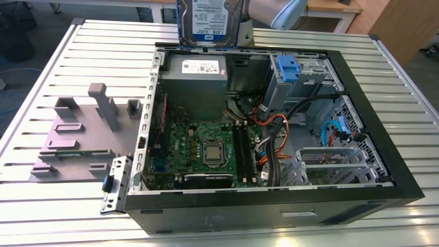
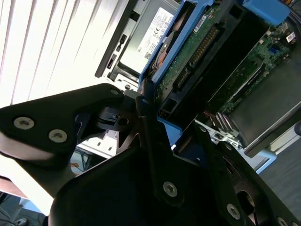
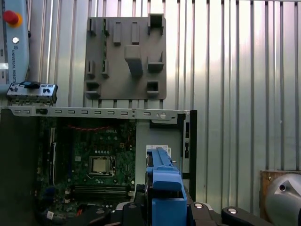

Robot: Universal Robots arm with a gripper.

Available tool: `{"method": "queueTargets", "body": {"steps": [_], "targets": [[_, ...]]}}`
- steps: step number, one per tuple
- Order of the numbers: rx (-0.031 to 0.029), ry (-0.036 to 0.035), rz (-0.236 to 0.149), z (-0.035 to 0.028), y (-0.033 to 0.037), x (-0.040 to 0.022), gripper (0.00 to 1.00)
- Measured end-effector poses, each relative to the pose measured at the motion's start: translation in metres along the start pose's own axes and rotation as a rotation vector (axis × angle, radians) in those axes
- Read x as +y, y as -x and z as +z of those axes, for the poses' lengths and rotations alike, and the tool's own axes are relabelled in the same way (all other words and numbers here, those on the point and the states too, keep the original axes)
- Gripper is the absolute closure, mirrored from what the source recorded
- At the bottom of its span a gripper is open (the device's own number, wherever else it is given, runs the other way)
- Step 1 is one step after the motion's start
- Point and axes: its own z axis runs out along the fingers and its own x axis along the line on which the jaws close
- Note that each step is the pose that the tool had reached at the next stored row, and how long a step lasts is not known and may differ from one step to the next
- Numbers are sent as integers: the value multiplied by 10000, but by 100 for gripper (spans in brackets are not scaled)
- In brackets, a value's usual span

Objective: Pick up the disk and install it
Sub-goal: 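Pick up the disk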

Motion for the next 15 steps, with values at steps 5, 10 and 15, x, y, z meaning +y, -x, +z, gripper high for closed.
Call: {"method": "queueTargets", "body": {"steps": [5, 10, 15], "targets": [[-1, 0, 1, -2, 0, -49, 64], [1, 0, -1, -4, -1, -99, 64], [0, 1, 0, -7, -1, -147, 64]]}}
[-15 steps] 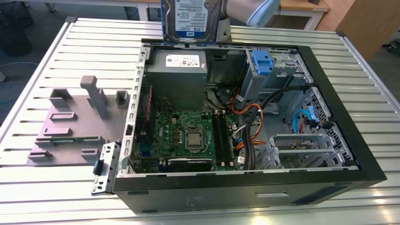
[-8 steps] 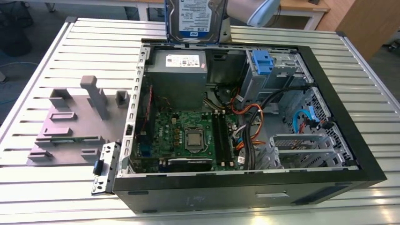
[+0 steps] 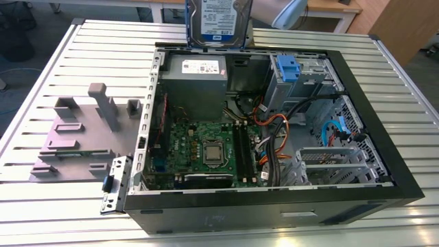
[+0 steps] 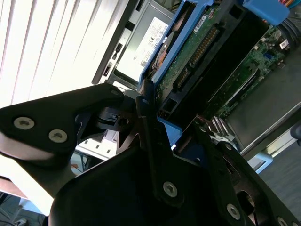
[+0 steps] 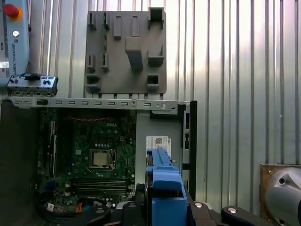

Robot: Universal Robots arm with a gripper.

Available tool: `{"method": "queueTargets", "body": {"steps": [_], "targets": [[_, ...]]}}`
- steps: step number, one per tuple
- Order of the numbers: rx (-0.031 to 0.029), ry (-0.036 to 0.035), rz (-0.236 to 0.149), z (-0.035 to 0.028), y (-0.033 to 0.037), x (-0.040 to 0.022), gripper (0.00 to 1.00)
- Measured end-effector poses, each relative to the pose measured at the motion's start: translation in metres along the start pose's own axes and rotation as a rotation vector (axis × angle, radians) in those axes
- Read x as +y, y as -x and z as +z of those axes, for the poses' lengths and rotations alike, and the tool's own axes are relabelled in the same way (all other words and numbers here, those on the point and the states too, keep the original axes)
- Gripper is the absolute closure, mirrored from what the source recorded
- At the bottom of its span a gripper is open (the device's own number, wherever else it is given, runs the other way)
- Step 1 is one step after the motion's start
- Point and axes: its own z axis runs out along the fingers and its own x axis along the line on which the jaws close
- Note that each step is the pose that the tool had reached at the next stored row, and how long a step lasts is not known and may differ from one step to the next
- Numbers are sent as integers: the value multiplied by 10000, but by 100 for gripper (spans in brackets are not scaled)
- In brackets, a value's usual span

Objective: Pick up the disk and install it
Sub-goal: 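Pick up the disk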

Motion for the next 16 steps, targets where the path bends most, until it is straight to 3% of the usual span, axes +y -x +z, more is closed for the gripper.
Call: {"method": "queueTargets", "body": {"steps": [16], "targets": [[-1, 0, 1, -6, -1, -151, 64]]}}
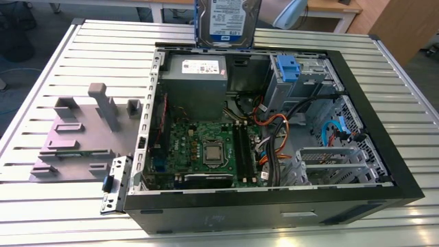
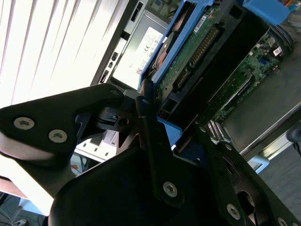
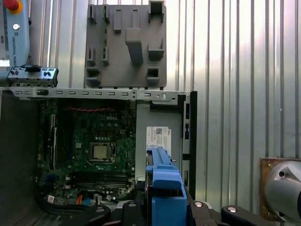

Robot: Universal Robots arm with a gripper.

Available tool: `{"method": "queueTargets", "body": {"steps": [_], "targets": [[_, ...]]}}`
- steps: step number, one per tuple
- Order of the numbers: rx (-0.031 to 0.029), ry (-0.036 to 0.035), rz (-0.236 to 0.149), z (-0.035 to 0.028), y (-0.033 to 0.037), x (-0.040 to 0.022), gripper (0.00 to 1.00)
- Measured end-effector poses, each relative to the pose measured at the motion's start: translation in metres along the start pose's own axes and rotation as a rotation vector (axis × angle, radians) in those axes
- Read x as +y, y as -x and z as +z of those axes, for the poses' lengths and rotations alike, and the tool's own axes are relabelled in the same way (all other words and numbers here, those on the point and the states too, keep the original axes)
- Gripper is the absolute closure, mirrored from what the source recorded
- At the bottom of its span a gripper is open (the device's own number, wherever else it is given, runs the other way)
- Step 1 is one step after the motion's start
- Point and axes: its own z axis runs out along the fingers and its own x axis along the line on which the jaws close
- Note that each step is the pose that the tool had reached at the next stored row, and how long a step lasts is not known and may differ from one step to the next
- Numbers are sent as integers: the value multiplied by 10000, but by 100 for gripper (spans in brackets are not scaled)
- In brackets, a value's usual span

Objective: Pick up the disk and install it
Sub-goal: 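Pick up the disk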

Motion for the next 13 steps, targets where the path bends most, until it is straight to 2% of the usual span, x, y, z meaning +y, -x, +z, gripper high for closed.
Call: {"method": "queueTargets", "body": {"steps": [13], "targets": [[1, 0, -1, -5, -1, -120, 64]]}}
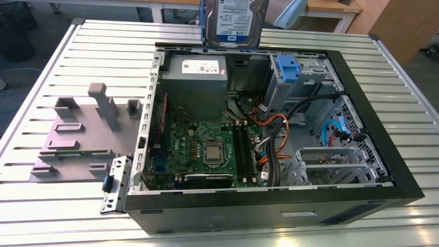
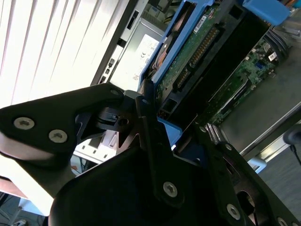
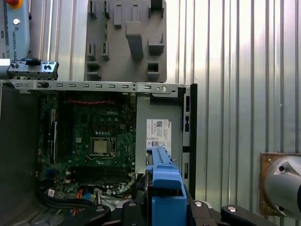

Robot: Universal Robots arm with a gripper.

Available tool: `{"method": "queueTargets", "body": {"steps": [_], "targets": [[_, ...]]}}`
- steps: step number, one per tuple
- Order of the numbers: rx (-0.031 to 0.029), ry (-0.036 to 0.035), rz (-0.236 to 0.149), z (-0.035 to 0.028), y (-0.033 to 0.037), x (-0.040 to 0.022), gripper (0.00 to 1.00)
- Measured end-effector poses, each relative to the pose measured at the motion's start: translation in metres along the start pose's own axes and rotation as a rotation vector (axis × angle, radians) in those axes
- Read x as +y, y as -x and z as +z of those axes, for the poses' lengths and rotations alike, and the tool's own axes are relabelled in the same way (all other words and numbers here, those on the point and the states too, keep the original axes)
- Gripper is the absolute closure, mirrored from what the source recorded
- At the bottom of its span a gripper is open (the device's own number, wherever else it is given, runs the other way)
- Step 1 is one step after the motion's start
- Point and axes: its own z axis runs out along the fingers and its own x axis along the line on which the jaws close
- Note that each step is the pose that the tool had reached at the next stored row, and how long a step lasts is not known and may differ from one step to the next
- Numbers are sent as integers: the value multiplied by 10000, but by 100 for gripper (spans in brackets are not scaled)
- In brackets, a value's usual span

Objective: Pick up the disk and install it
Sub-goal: 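Pick up the disk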

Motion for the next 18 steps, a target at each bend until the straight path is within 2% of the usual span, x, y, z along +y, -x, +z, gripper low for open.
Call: {"method": "queueTargets", "body": {"steps": [18], "targets": [[0, 0, 0, -7, -2, -167, 64]]}}
